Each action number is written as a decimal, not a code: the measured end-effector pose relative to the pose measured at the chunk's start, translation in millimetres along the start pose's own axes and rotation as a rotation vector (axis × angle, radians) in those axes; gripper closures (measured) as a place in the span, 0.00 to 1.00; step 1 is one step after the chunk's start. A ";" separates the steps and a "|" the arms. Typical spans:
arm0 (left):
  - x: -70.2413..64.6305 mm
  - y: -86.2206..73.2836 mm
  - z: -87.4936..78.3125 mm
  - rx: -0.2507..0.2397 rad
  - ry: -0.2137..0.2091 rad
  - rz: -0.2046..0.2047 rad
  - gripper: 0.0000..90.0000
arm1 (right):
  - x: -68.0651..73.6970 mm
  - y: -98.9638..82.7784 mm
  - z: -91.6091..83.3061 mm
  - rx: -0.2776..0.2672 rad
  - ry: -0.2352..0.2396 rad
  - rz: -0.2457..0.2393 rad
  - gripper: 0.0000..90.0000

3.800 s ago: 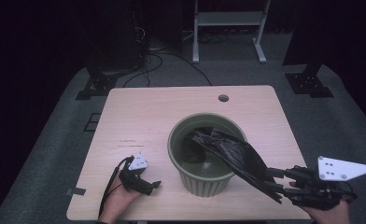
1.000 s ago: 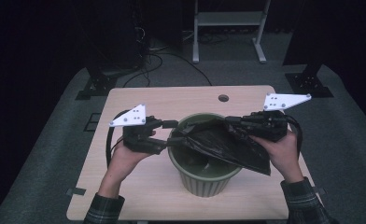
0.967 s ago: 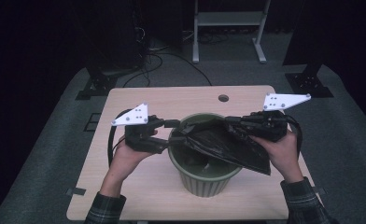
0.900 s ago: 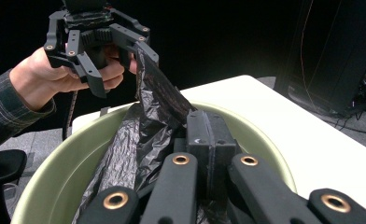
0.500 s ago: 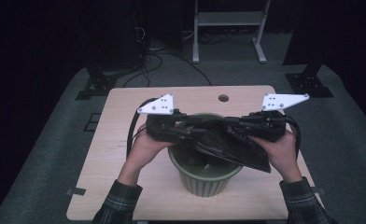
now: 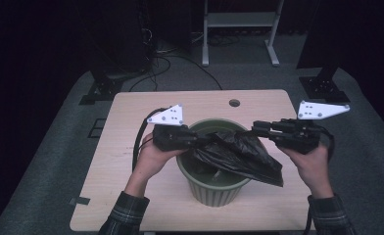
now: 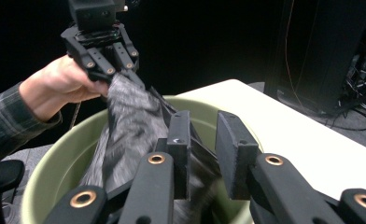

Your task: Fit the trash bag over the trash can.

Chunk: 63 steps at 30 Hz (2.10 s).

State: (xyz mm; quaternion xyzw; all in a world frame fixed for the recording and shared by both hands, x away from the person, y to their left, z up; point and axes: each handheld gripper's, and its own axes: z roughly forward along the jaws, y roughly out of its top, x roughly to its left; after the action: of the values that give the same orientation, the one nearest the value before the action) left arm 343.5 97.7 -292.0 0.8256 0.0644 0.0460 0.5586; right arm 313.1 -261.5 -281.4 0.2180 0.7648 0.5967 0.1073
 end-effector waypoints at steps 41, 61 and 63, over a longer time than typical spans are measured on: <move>-4.4 -3.0 -2.8 -0.002 -0.009 0.014 0.99 | 16.6 -27.8 -11.6 -0.013 0.083 0.073 0.62; -10.2 -2.4 4.4 0.015 -0.032 0.023 0.84 | 34.4 -9.4 32.0 0.006 0.163 0.005 1.00; -11.6 -2.0 7.5 0.025 -0.032 0.030 0.84 | 37.4 -4.6 38.9 0.003 0.175 -0.002 1.00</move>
State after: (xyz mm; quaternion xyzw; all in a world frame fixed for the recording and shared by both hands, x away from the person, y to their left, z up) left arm 333.1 89.8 -296.7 0.8340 0.0434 0.0403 0.5486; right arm 295.7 -211.5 -292.6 0.1644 0.7722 0.6124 0.0403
